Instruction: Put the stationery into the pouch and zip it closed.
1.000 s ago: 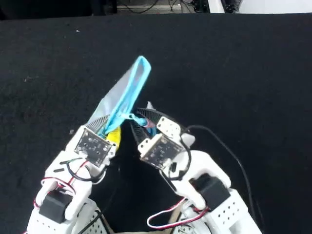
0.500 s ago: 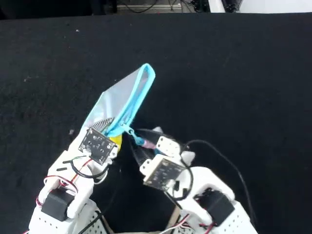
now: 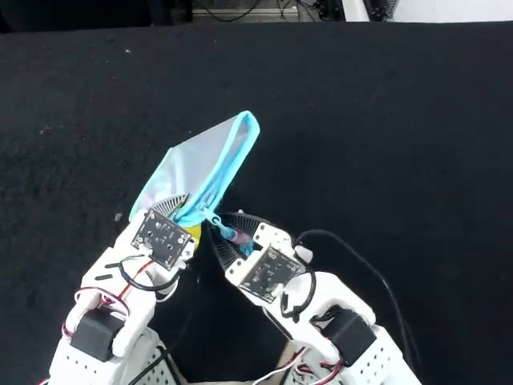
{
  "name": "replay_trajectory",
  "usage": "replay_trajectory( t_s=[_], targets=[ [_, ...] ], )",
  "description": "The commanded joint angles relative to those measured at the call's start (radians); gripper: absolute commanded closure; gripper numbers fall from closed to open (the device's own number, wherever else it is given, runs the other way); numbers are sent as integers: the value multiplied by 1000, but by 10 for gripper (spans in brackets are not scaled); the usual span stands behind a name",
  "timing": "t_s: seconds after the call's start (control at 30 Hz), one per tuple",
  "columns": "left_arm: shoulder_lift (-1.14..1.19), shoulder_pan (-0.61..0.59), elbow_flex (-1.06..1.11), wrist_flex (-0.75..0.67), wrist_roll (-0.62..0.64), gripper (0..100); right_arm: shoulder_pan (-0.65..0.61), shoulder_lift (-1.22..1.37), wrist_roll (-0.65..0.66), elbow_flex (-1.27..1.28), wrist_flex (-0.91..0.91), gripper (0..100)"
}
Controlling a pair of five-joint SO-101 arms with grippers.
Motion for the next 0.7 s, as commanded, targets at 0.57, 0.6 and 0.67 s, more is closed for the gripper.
replay_trajectory(
  t_s=[0.57,0.6,0.67],
  targets=[
    [14,-4,4,-8,-5,970,14,-165,-68,-70,18,927],
    [14,-4,4,-8,-5,970,14,-165,-68,-79,35,927],
    [14,-4,5,-8,-5,970,12,-165,-68,-88,52,927]
  ],
)
